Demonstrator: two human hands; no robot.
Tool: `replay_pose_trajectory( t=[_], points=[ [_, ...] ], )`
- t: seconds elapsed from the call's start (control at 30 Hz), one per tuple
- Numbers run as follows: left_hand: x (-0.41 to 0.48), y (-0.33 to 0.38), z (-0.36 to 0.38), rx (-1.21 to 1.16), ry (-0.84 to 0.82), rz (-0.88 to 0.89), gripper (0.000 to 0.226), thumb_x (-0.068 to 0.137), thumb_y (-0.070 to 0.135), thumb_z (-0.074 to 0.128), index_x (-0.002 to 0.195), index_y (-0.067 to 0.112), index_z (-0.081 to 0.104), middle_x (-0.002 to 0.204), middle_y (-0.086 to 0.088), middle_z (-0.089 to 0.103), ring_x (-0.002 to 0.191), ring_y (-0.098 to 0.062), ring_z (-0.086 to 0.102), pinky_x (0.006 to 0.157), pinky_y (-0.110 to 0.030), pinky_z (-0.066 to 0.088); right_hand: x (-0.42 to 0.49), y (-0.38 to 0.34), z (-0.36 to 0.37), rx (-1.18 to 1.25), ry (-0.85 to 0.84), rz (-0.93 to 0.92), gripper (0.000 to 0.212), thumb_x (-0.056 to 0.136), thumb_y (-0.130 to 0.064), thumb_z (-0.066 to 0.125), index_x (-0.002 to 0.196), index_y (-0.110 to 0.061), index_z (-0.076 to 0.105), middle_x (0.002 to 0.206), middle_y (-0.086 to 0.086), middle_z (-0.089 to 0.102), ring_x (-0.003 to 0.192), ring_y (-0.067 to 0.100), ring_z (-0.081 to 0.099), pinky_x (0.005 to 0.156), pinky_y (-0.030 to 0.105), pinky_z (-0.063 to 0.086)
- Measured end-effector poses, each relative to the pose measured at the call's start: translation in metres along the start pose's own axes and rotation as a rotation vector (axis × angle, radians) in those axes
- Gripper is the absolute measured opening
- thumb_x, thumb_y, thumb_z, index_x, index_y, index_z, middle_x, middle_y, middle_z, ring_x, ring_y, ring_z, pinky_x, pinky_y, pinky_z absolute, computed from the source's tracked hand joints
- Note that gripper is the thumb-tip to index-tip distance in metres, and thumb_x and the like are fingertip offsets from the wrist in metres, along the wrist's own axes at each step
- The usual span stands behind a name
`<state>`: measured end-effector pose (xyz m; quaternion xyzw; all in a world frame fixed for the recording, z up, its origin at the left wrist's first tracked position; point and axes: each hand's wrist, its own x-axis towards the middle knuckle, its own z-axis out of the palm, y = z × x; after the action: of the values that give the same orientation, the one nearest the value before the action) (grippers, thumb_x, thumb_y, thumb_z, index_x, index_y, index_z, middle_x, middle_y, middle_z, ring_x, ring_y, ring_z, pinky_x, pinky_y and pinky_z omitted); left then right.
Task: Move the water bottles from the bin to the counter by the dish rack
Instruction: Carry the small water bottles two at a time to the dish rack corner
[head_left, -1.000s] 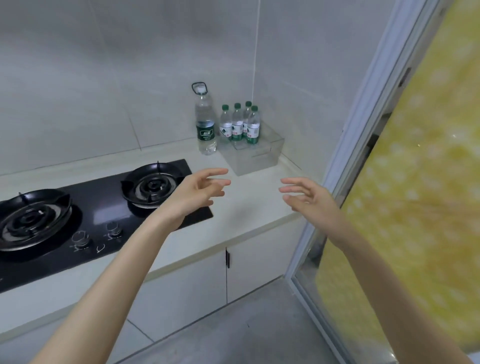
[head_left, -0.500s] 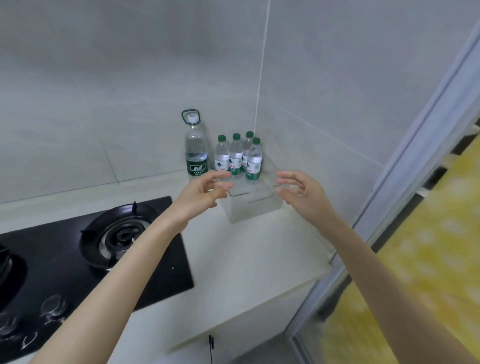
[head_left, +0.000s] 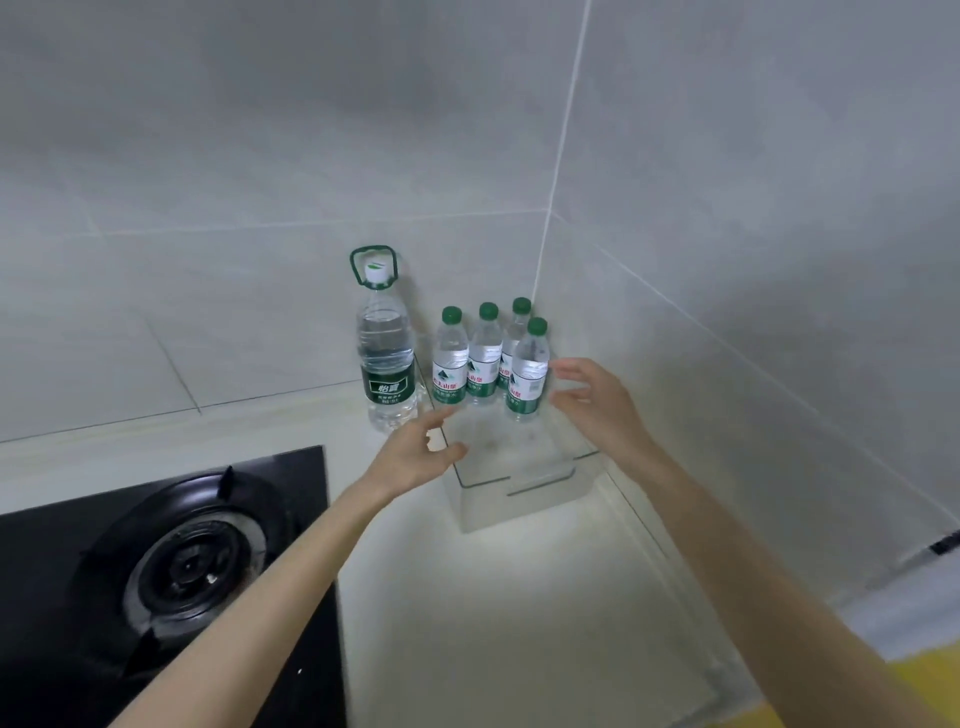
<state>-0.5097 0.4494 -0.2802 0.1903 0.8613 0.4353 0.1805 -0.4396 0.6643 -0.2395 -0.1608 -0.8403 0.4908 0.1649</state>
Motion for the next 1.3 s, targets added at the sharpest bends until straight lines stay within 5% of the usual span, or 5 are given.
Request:
replay_pose_trajectory(
  t=[0.17,0.4,0.97,1.17,1.3],
  points=[
    [0.032,-0.025,0.014,0.346,-0.024,-0.024,0.079,0.087,0.048,0.06,0.151,0.02,0.024,0.159,-0.003,0.021,0.146,-0.022,0.021,0.118,-0.034,0.02,0.062,0.034,0.024,-0.095,0.02,-0.068,0.043,0.083,-0.003,0.063,0.124,-0.014,0.057,0.125,-0.001,0.061,0.11,0.014,0.056,0.096,0.023,0.041],
    [0.053,-0.046,0.043,0.408,0.012,-0.123,0.078,0.091,0.053,0.05,0.154,0.025,0.012,0.161,0.011,0.003,0.149,-0.025,-0.004,0.117,-0.044,0.022,0.14,0.069,0.046,-0.169,0.02,-0.044,0.056,0.084,-0.004,0.062,0.137,-0.011,0.046,0.139,0.009,0.049,0.131,0.023,0.042,0.103,0.022,0.029],
    [0.051,-0.056,0.053,0.537,0.099,-0.091,0.078,0.093,0.05,0.048,0.153,0.029,0.004,0.161,0.016,-0.002,0.146,-0.014,0.016,0.11,-0.036,0.035,0.183,0.096,0.062,-0.155,0.139,-0.23,0.037,0.081,-0.009,0.073,0.117,-0.014,0.068,0.1,0.01,0.074,0.078,0.018,0.06,0.073,0.014,0.036],
    [0.053,-0.048,0.043,0.463,-0.015,-0.142,0.085,0.088,0.056,0.053,0.153,0.031,0.004,0.161,0.014,0.0,0.149,-0.017,0.008,0.117,-0.042,0.023,0.164,0.095,0.06,-0.03,0.116,-0.173,0.038,0.081,-0.007,0.074,0.119,-0.013,0.067,0.112,0.006,0.072,0.1,0.023,0.067,0.094,0.031,0.05],
    [0.051,-0.033,0.034,0.32,0.073,-0.157,0.076,0.09,0.052,0.054,0.152,0.032,0.015,0.158,0.007,0.022,0.148,-0.017,0.013,0.118,-0.05,0.014,0.153,0.079,0.057,0.05,0.059,-0.162,0.038,0.081,-0.01,0.074,0.118,-0.015,0.068,0.101,-0.003,0.069,0.089,0.012,0.06,0.095,0.032,0.051]
  ],
)
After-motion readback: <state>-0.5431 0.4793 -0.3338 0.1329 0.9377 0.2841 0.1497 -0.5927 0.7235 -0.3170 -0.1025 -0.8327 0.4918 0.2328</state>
